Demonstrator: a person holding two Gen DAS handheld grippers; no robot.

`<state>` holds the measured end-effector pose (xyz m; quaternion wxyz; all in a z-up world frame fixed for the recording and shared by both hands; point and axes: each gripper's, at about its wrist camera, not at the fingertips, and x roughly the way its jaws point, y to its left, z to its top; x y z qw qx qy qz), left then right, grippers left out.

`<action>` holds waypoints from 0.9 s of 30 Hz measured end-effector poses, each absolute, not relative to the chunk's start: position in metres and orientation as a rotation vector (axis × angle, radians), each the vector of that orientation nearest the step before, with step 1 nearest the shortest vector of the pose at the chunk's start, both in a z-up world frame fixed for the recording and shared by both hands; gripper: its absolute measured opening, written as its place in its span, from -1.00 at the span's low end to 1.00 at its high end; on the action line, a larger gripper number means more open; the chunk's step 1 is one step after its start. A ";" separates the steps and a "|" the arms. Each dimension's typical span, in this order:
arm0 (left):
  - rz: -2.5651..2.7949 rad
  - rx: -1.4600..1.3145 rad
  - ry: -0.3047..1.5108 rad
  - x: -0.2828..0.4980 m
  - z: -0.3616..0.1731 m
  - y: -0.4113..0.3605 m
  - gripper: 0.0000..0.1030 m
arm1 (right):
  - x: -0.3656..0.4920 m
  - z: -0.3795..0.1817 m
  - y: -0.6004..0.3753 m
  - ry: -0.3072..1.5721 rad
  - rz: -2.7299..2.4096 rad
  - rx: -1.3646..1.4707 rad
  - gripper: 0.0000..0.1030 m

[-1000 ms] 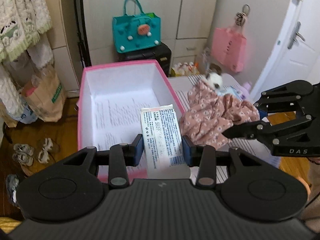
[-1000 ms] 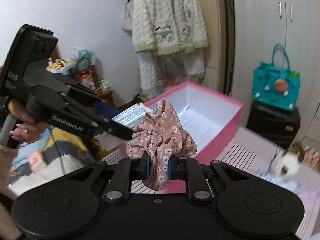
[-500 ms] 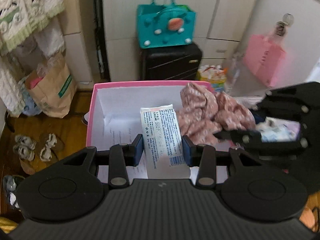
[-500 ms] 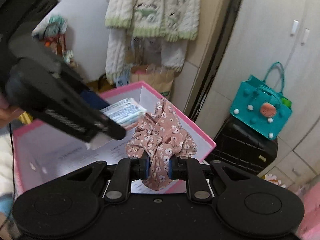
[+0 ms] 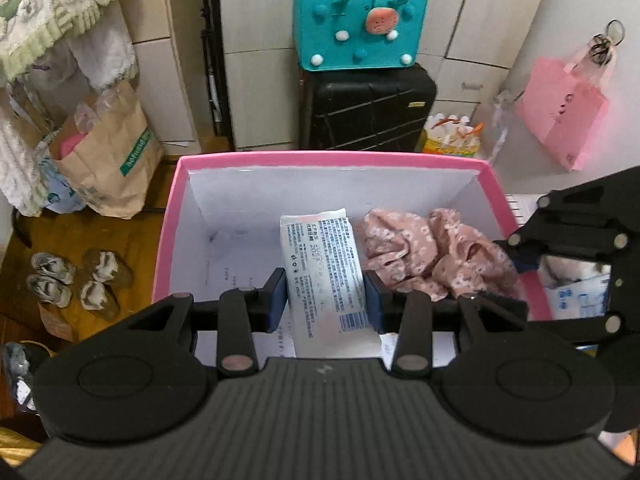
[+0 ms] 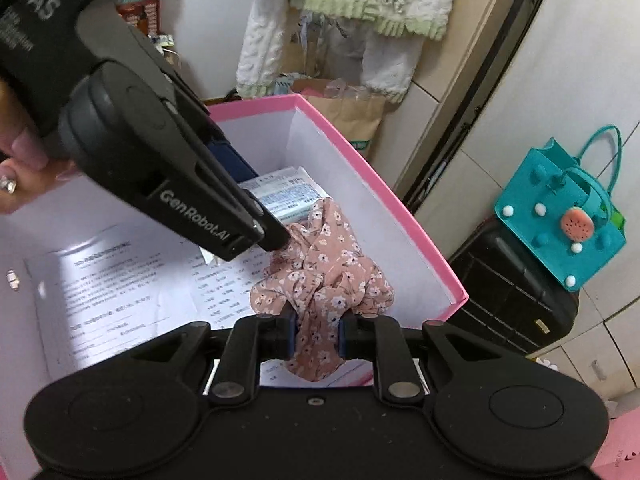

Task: Organize soft objects
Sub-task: 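Open the right tool to drop the cloth into the box while the left tool releases the package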

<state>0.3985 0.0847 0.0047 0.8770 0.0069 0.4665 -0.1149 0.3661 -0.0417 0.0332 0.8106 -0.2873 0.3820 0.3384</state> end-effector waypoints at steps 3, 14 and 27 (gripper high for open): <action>-0.228 0.014 0.997 0.405 -0.003 0.084 -0.24 | 0.373 0.029 -0.036 0.829 0.711 -0.634 -0.58; -0.189 -0.013 1.030 0.419 -0.016 0.085 -0.23 | 0.390 0.019 -0.036 0.873 0.724 -0.631 -0.47; -0.195 -0.032 1.000 0.424 -0.018 0.085 -0.18 | 0.379 0.019 -0.034 0.764 0.673 -0.705 0.05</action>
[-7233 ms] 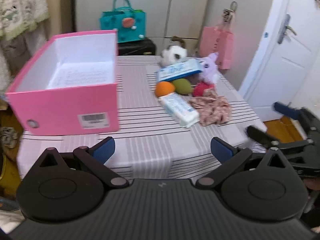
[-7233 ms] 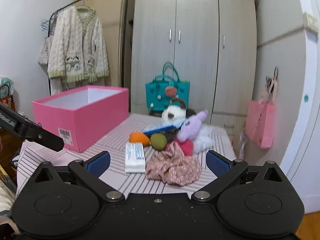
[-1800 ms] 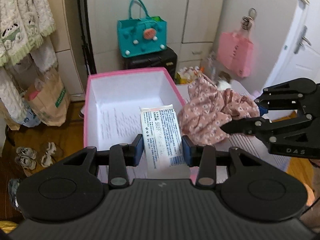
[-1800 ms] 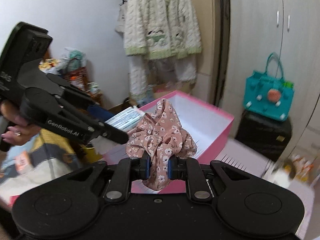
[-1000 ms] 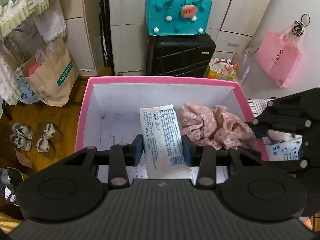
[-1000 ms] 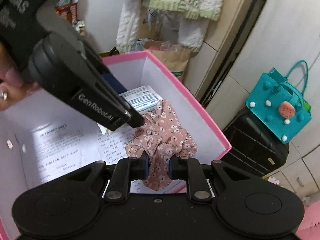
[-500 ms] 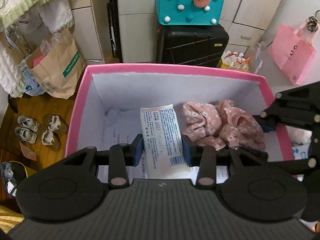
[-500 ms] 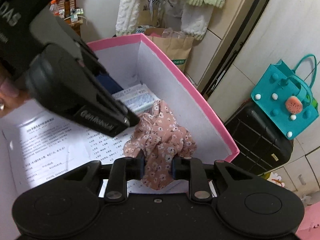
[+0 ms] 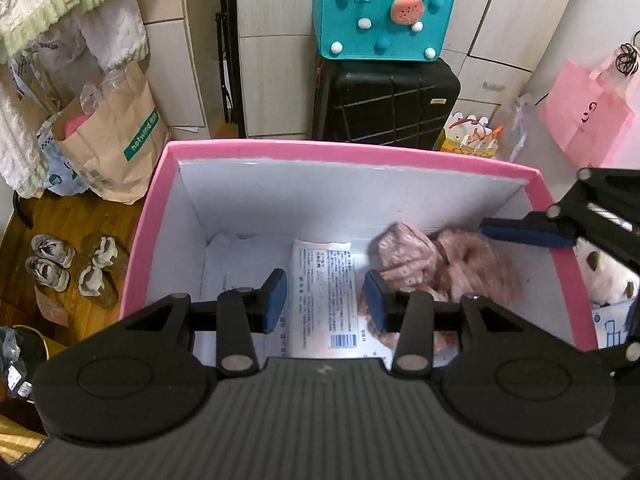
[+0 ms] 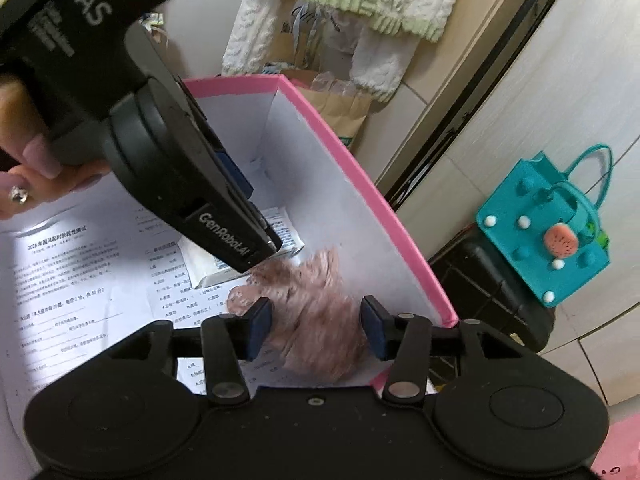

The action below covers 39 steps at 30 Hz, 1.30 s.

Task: Organize soft objects
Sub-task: 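Open the right tool to drop the cloth into the box while the left tool releases the package, then withdraw both open tools from the pink box back over the table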

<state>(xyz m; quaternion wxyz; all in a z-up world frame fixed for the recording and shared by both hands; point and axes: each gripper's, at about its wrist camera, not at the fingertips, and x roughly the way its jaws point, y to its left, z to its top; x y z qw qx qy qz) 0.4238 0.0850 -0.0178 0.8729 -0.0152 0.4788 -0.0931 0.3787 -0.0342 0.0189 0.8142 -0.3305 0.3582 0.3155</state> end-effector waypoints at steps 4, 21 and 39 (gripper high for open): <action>-0.214 -0.040 1.015 0.418 -0.011 0.087 -0.14 | 0.371 0.030 -0.042 0.746 0.657 -0.678 0.06; -0.265 0.101 0.977 0.324 0.071 0.085 -0.03 | 0.294 0.102 -0.077 0.783 0.687 -0.423 0.06; -0.320 0.225 0.851 0.190 0.137 0.084 0.34 | 0.182 0.152 -0.103 0.730 0.694 -0.353 0.10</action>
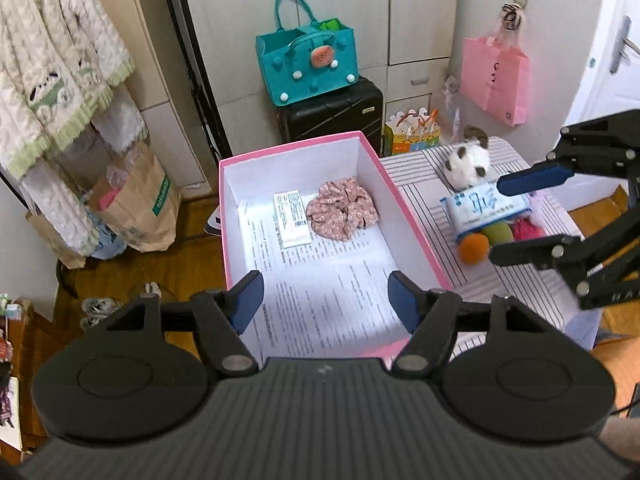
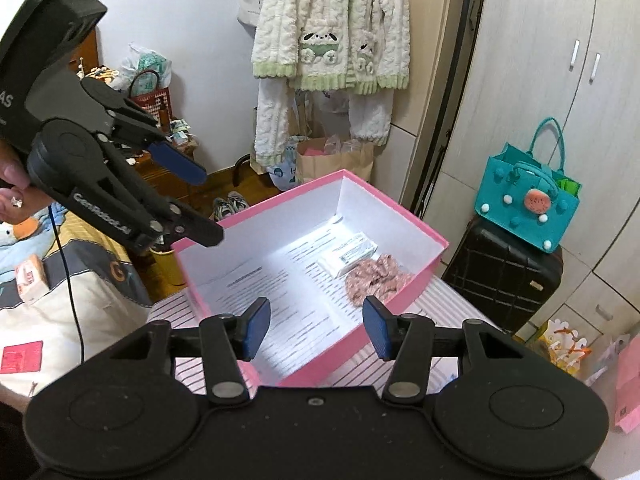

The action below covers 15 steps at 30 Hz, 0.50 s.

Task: Organize soft objects
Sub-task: 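Withdraw both open tools from the pink box back over the table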

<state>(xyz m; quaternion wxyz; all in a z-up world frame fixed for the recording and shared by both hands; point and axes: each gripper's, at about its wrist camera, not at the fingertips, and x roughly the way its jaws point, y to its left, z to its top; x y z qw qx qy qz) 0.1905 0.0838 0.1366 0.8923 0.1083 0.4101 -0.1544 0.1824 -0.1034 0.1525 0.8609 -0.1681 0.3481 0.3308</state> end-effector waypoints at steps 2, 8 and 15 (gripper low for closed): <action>-0.330 0.233 0.843 0.176 0.137 0.084 0.35 | 0.170 0.154 -0.107 0.731 0.691 -0.352 0.11; -0.369 0.262 0.837 0.144 0.130 0.077 0.42 | 0.139 0.153 -0.120 0.743 0.681 -0.347 0.13; -0.447 0.277 0.852 0.116 0.111 0.063 0.44 | 0.111 0.141 -0.137 0.755 0.642 -0.357 0.15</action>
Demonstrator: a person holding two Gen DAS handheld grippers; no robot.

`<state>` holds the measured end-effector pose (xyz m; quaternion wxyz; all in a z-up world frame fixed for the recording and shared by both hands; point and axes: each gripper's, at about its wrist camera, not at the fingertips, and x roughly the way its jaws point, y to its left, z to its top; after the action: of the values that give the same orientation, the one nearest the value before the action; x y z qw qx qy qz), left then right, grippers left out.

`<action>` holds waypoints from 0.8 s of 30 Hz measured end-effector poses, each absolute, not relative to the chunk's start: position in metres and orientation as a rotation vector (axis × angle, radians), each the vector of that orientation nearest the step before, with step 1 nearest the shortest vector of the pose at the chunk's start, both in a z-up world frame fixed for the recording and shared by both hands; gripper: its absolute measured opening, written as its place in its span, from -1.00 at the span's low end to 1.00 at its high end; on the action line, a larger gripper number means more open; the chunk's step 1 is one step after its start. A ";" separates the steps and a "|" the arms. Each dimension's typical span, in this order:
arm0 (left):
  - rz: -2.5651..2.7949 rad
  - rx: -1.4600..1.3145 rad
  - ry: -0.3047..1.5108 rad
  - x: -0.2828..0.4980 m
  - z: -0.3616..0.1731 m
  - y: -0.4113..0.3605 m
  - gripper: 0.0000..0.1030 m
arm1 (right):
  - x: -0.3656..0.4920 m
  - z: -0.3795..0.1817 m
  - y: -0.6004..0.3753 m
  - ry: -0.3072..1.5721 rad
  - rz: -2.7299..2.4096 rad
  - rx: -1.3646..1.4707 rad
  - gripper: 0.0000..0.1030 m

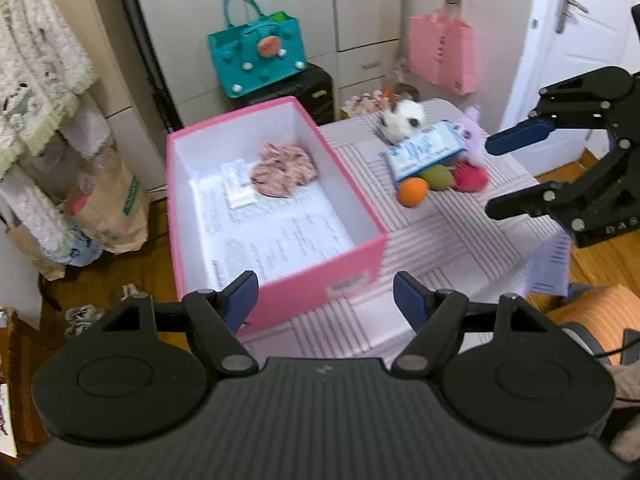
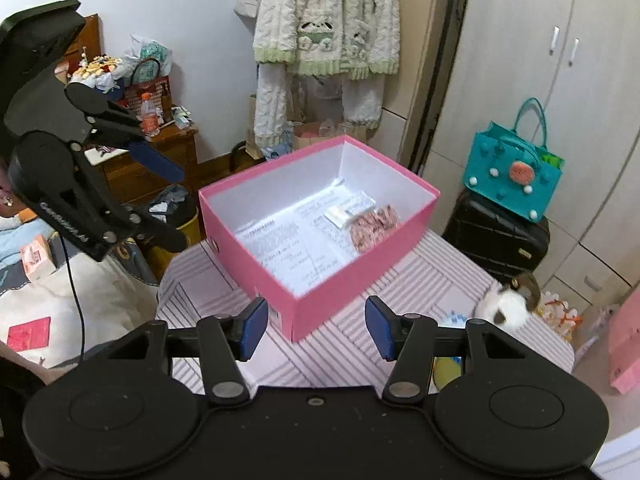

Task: Organize soft objects
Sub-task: 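Withdraw both open tools from the pink box back over the table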

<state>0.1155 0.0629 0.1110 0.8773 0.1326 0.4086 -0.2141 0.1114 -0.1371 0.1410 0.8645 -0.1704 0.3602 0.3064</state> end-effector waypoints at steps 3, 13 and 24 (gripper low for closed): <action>-0.479 0.270 0.857 0.107 0.101 0.056 0.45 | 0.100 0.130 -0.146 0.763 0.631 -0.364 0.16; -0.564 0.280 0.852 0.085 0.064 0.028 0.46 | 0.064 0.088 -0.183 0.794 0.571 -0.287 0.17; -0.597 0.233 0.816 0.095 0.019 -0.005 0.46 | 0.052 0.045 -0.228 0.737 0.459 -0.190 0.21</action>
<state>0.0953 -0.0054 0.0192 0.8685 0.1112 0.3898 -0.2851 0.0520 -0.2284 0.0448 0.9028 -0.0921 0.3566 0.2221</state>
